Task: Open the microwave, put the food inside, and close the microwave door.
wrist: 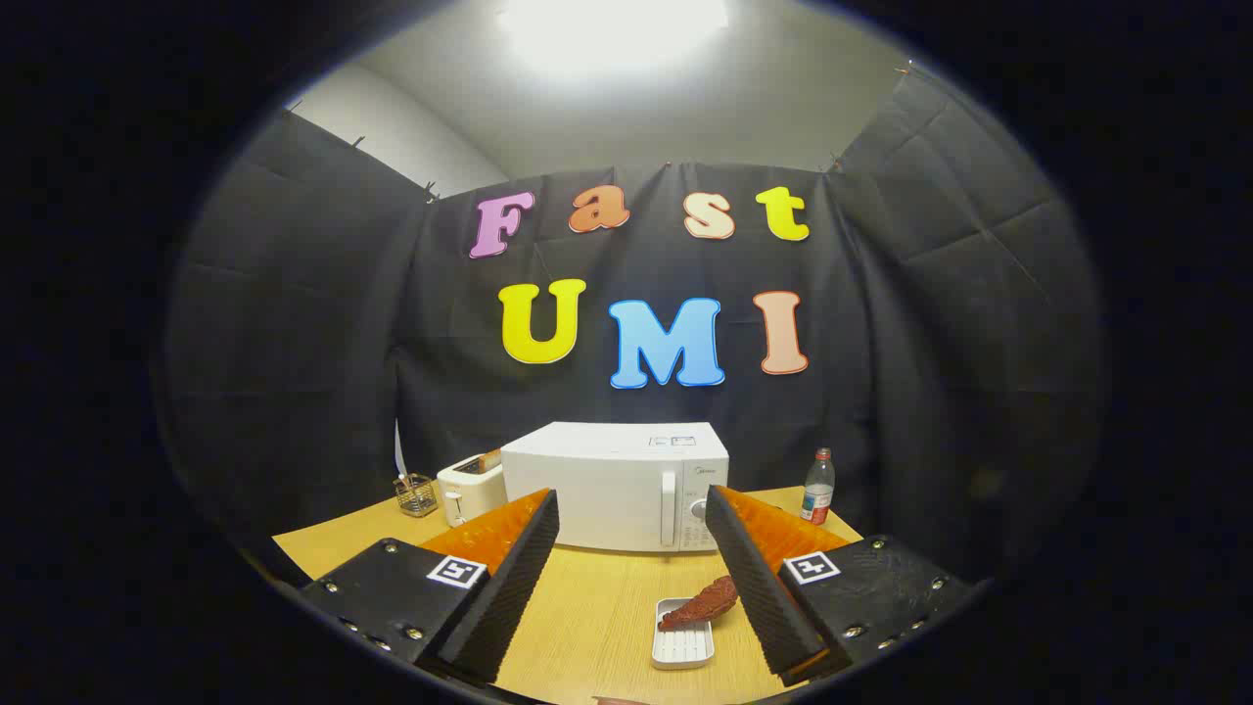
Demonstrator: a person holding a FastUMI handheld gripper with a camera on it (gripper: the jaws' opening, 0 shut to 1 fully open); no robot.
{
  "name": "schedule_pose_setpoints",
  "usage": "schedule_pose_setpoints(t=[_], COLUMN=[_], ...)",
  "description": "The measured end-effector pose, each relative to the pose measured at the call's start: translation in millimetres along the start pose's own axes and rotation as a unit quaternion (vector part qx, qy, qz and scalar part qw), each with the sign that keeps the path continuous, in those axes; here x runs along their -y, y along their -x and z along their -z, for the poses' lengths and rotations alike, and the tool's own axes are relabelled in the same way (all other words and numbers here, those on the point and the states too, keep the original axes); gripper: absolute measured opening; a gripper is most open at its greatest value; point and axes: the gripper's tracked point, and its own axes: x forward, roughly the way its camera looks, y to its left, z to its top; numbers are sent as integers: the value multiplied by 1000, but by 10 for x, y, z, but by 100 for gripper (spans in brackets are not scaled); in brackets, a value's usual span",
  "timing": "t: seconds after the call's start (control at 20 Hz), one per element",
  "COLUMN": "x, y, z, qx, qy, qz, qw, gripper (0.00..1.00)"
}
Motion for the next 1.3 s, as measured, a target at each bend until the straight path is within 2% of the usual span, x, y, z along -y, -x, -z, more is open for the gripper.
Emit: schedule_pose_setpoints(t=[0.9,1.3], x=[-13,-70], y=[-13,-201], z=[11,113], qx=[0,-1], qy=[0,-2], qz=[-2,-9], qw=[1000,1000], gripper=[95,95])
